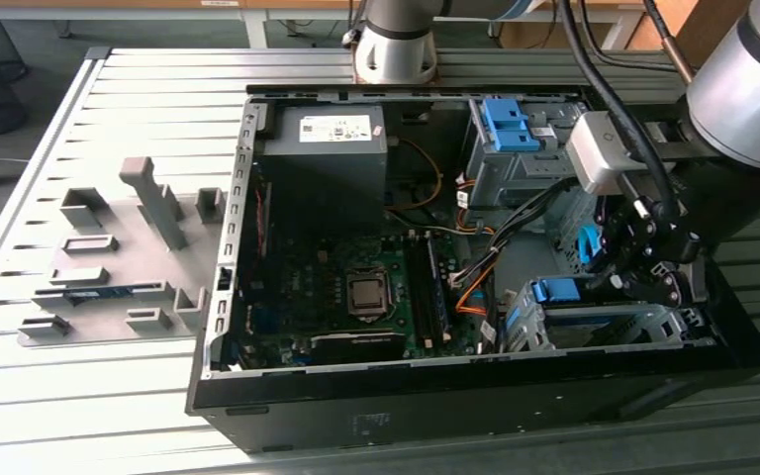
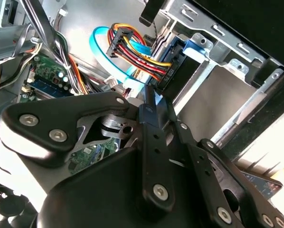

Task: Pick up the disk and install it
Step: 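Insert the second disk wire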

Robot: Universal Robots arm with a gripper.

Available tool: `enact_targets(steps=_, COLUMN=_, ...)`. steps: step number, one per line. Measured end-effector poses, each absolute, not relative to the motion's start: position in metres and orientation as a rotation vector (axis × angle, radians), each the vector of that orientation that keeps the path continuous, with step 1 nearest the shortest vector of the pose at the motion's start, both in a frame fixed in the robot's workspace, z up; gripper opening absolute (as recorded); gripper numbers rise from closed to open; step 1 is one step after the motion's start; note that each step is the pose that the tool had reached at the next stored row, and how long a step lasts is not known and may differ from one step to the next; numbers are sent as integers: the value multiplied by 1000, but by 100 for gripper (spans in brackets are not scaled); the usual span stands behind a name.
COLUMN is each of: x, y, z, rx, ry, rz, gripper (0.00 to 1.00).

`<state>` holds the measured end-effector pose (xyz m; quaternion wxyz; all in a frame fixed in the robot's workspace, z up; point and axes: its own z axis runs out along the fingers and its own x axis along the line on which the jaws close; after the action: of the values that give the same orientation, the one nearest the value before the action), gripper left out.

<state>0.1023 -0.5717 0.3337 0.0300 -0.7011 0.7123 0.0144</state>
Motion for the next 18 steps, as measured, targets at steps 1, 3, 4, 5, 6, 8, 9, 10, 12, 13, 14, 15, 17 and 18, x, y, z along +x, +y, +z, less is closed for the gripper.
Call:
enact_targets(steps=1, x=102, y=-572, z=338, rx=-2161, ry=2196, rz=45, gripper=24)
enact_targets(steps=3, x=102, y=-572, z=341, rx=-2161, ry=2196, rz=46, gripper=24)
enact_targets(steps=4, x=102, y=-572, z=343, rx=-2161, ry=2196, rz=47, gripper=24)
enact_targets(steps=5, x=102, y=-572, z=344, rx=-2161, ry=2196, rz=48, gripper=24)
enact_targets(steps=6, x=102, y=-572, z=346, rx=-2162, ry=2196, rz=49, gripper=24)
enact_targets(steps=8, x=102, y=-572, z=348, rx=-2162, ry=2197, rz=50, gripper=24)
enact_targets(steps=9, x=102, y=-572, z=347, rx=-2162, ry=2197, rz=50, gripper=24)
enact_targets(steps=10, x=102, y=-572, z=347, rx=-2162, ry=2197, rz=50, gripper=22)
enact_targets(steps=12, x=102, y=-572, z=348, rx=-2162, ry=2197, rz=50, gripper=16)
enact_targets(steps=13, x=102, y=-572, z=348, rx=-2162, ry=2197, rz=50, gripper=11)
enact_targets(steps=14, x=102, y=-572, z=348, rx=-2162, ry=2197, rz=50, gripper=11)
enact_targets(steps=15, x=102, y=-572, z=348, rx=-2162, ry=2197, rz=50, gripper=11)
enact_targets(steps=17, x=102, y=-572, z=348, rx=-2162, ry=2197, rz=50, gripper=11)
enact_targets(steps=18, x=102, y=-572, z=348, rx=-2162, ry=2197, rz=50, gripper=11)
